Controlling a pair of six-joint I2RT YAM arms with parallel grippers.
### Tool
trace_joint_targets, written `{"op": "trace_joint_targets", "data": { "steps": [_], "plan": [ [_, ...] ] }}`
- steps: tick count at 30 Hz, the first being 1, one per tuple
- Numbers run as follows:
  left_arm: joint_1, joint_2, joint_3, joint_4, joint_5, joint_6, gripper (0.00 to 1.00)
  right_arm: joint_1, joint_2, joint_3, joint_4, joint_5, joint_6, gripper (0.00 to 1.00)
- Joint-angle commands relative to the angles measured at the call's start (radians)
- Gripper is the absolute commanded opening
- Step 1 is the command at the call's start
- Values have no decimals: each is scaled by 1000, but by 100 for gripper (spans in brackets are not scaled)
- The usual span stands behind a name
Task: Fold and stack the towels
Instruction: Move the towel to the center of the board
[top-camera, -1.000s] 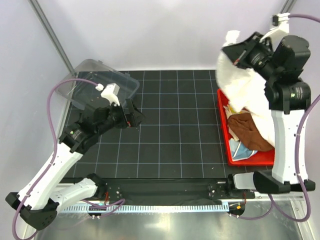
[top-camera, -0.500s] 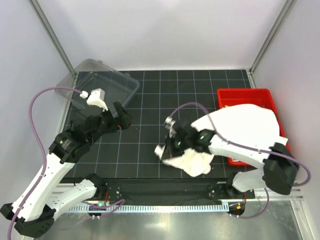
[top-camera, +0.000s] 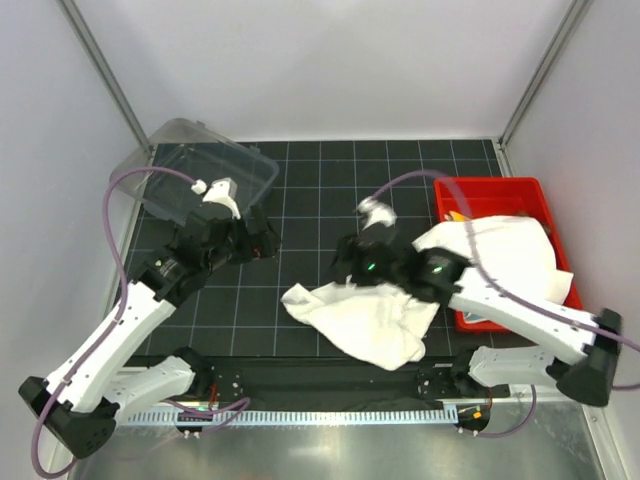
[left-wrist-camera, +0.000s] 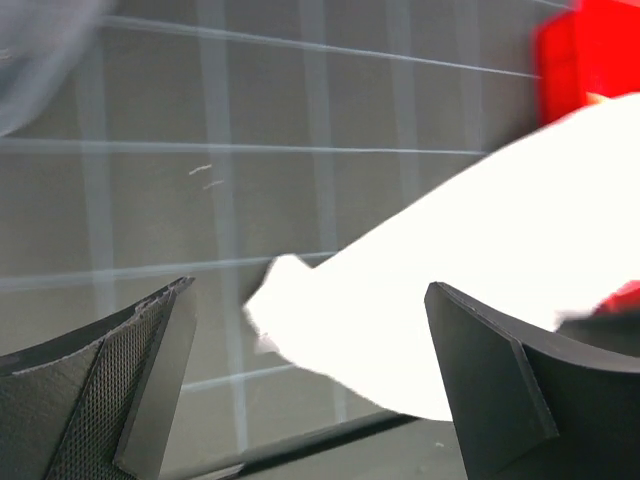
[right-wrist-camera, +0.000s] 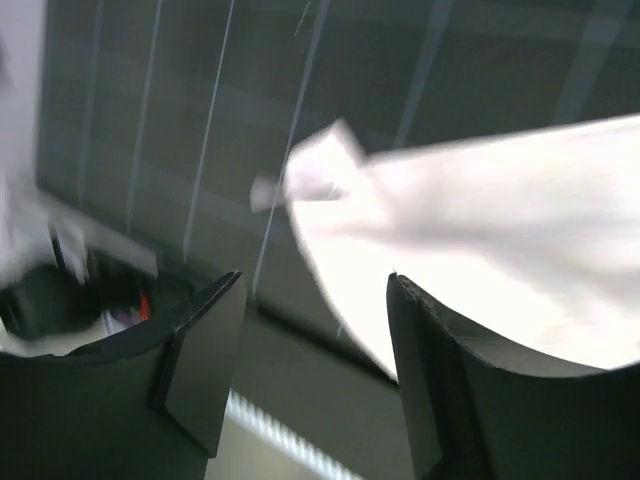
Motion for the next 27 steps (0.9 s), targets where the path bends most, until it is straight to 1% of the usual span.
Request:
{"op": "trace_joint_targets", "data": {
  "steps": [1, 2, 3, 4, 5, 6, 7, 8, 9, 10, 11, 12, 13, 14, 15, 17, 18, 21, 22, 24, 27],
  "plan": [
    [5, 106, -4, 336, 250, 67, 100, -194, -170, 120, -273, 486, 137, 68],
    [5, 148, 3, 394, 296, 64, 99, -339, -223, 113, -298, 517, 164, 69],
    [4, 198, 20, 464, 389, 58, 98, -395, -245, 104, -316, 545, 184, 72],
    [2, 266, 79, 483, 434, 63, 96, -455, -273, 91, -324, 576, 194, 73],
    [-1, 391, 124, 488, 475, 87, 94, -499, -293, 67, -321, 614, 194, 73],
    [-16, 465, 164, 488, 529, 107, 91, -597, -314, 61, -318, 619, 189, 74],
    [-24, 527, 242, 488, 558, 125, 90, -645, -313, 58, -312, 613, 175, 74],
    [-38, 644, 274, 490, 580, 148, 89, -688, -305, 59, -301, 576, 148, 74],
    [-52, 694, 305, 500, 597, 190, 90, -746, -270, 59, -291, 533, 120, 74],
    [-82, 741, 342, 500, 633, 208, 90, -849, -250, 61, -281, 487, 100, 74],
    [-96, 839, 409, 500, 654, 217, 90, -912, -224, 59, -271, 378, 64, 74],
    [-108, 881, 448, 509, 677, 231, 90, -966, -203, 58, -272, 335, 51, 74],
    [-125, 929, 483, 511, 709, 240, 90, -1077, -165, 55, -275, 291, 40, 74],
    [-150, 969, 559, 511, 729, 253, 90, -1125, -155, 35, -272, 248, 25, 74],
    [-162, 1046, 593, 511, 741, 262, 90, -1170, -149, 16, -262, 150, 8, 74],
    [-177, 1114, 661, 519, 784, 270, 90, -1285, -146, -27, -207, 59, 0, 73],
    [-179, 1186, 716, 537, 801, 267, 91, -1311, -146, -68, -180, -14, -1, 73],
    [-181, 1279, 793, 580, 862, 238, 91, -1357, -121, -114, -105, -81, -4, 72],
    [-181, 1340, 845, 585, 867, 231, 91, -1362, -109, -117, -94, -108, -3, 72],
    [-182, 1415, 917, 586, 870, 227, 92, -1370, -72, -131, -84, -131, -6, 72],
    [-184, 1467, 965, 609, 869, 224, 92, -1383, -58, -177, -51, -131, 0, 71]
  ]
}}
